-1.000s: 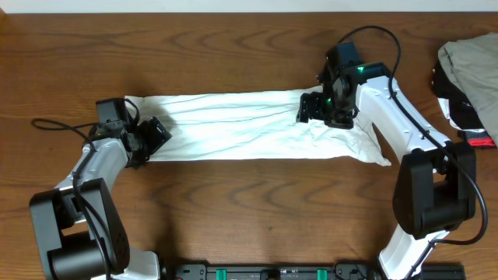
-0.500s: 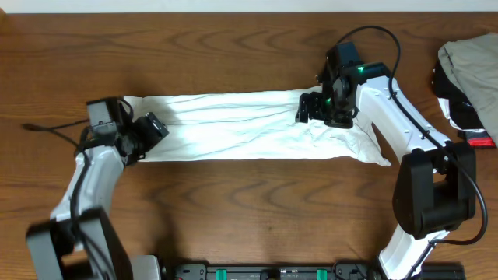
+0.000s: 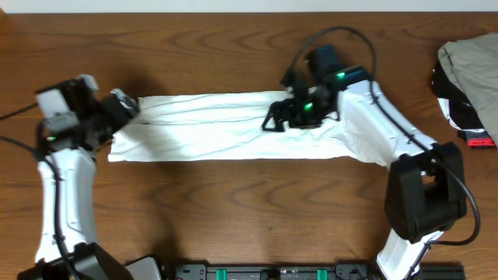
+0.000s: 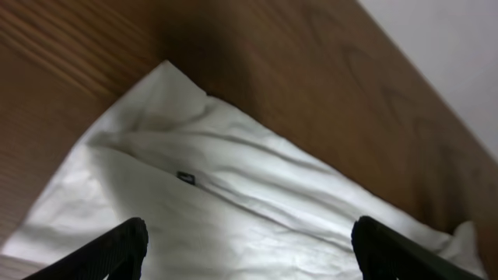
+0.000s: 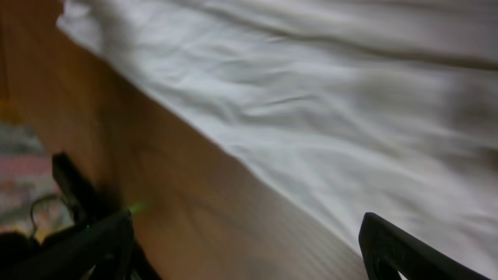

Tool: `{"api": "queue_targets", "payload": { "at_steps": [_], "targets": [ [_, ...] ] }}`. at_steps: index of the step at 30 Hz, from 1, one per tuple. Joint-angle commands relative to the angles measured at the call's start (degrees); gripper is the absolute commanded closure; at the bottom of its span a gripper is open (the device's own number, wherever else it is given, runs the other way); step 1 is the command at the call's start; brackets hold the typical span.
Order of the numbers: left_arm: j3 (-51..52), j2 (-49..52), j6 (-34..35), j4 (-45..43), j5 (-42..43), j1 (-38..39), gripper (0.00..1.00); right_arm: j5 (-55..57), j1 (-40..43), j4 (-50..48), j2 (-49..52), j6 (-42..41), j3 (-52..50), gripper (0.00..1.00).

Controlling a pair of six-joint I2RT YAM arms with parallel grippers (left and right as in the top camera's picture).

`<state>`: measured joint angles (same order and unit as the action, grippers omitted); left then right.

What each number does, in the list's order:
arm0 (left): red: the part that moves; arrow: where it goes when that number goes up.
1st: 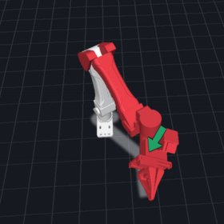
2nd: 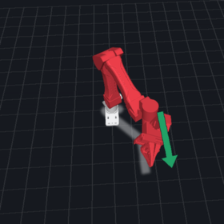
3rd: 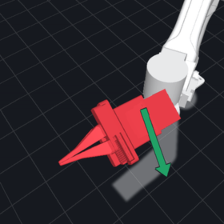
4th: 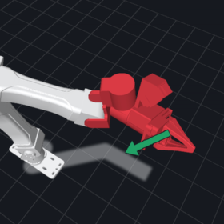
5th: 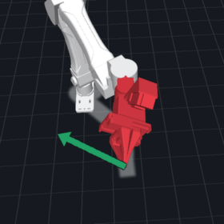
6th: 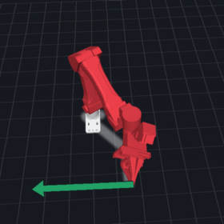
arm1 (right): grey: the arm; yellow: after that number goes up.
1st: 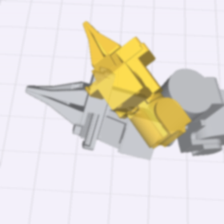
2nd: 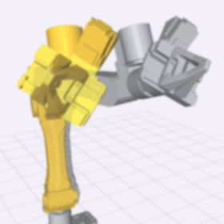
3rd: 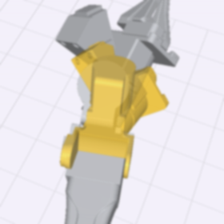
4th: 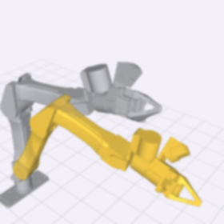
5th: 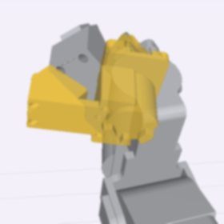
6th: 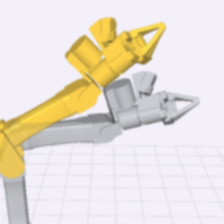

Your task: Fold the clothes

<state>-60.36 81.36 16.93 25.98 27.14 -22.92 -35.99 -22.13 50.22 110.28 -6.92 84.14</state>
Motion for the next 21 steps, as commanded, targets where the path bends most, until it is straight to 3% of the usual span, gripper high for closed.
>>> {"api": "queue_targets", "payload": {
  "at_steps": [1, 5, 12, 21],
  "targets": [
    [-4.72, 4.09, -3.43, 2.82, 6.29, -4.22, 0.14, -2.82, -5.01, -1.03, -0.35, 1.86, -0.37, 0.09],
    [-8.15, 9.25, -5.16, 4.46, 7.45, -7.52, 0.14, -1.11, -11.32, -3.48, -0.33, 0.15, -0.37, 0.01],
    [-11.28, 19.54, -10.38, 4.44, 13.92, -10.93, 0.14, 23.47, -19.65, -2.49, -0.35, -13.38, -0.37, 0.01],
    [-12.0, 25.18, -20.68, 4.42, 13.49, -15.06, 0.14, 25.77, -23.15, -5.88, -0.33, -13.81, -0.37, 0.01]
  ]
}}
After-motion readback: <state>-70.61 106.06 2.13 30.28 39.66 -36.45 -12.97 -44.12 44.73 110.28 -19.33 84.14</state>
